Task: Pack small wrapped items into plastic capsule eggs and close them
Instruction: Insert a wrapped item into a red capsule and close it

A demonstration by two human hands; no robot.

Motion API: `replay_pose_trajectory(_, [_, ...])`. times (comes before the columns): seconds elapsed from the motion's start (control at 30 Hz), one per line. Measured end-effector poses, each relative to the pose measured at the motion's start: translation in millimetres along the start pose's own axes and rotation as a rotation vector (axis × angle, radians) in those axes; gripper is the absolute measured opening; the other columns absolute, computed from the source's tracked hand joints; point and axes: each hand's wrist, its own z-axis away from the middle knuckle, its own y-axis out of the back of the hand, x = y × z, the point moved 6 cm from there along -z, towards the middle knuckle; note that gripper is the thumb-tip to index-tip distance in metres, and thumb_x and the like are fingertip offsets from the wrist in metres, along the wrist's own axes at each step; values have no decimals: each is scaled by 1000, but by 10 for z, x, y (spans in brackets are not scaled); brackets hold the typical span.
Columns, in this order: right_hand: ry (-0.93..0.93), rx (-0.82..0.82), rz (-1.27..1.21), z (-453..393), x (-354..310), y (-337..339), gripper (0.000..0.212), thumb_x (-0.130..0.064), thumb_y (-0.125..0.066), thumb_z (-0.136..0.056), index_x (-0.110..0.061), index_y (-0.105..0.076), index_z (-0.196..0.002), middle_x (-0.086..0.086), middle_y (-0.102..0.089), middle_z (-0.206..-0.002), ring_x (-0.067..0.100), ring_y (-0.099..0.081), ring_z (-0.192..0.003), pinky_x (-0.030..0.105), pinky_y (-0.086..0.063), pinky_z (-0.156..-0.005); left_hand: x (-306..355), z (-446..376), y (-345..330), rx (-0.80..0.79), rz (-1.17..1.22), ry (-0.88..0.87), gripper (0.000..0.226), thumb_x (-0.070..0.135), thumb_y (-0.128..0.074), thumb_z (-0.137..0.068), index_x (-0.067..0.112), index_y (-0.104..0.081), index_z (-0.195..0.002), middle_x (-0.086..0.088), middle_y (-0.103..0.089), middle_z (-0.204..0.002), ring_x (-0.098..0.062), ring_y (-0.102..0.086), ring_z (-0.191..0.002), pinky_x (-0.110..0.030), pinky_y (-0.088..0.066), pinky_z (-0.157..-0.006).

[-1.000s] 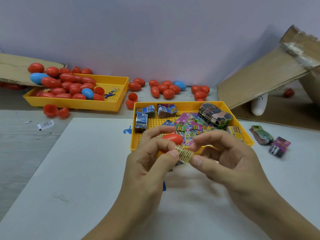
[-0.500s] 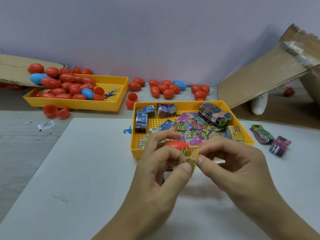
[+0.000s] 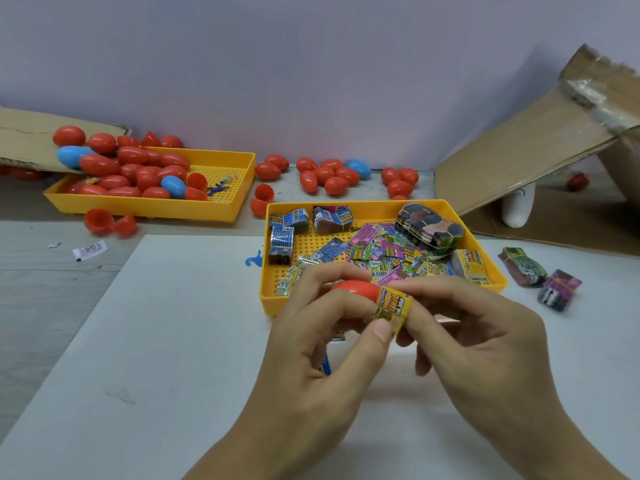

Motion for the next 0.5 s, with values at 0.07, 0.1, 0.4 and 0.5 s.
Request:
replay_pose_trajectory(0.07, [42, 14, 55, -5, -33, 21, 22, -15, -70, -83, -33, -76, -93, -10, -71, -74, 15, -68, -61, 22, -49, -43, 0, 2, 2, 9, -2, -29, 9, 29, -64, -85, 25, -70, -89, 7, -58, -113, -33, -62, -107, -31, -55, -81])
replay_pose_trajectory(0.1, [54, 16, 73, -7, -40, 30, 22, -14, -70, -83, -32, -77, -93, -10, -70, -75, 15, -67, -61, 23, -49, -44, -3, 2, 6, 14, 3, -40, 10, 28, -64, -86, 24, -71, -93, 6, -59, -112, -34, -62, -106, -33, -56, -80])
replay_pose_trajectory(0.4, [120, 21, 173, -38, -94, 75, 20, -12, -70, -83, -27, -76, -95, -11, -68, -77, 16, -62, -62, 33, -48, -44, -25, 3, 3, 27, 27, -28, 30, 24, -65, -89, 36, -66, -117, 6, -70, -108, -19, -71, -93, -23, -57, -76])
replay_pose_trajectory(0.5, [104, 29, 169, -46, -86, 86, 16, -15, -71, -82, -26, -75, -92, -8, -69, -79, 16, -63, -66, 35, -49, -47, -42, 3, 26, 26, 40, -14, 37, 26, -68, -86, 42, -58, -117, 2, -71, -105, -22, -71, -90, -26, -58, -77])
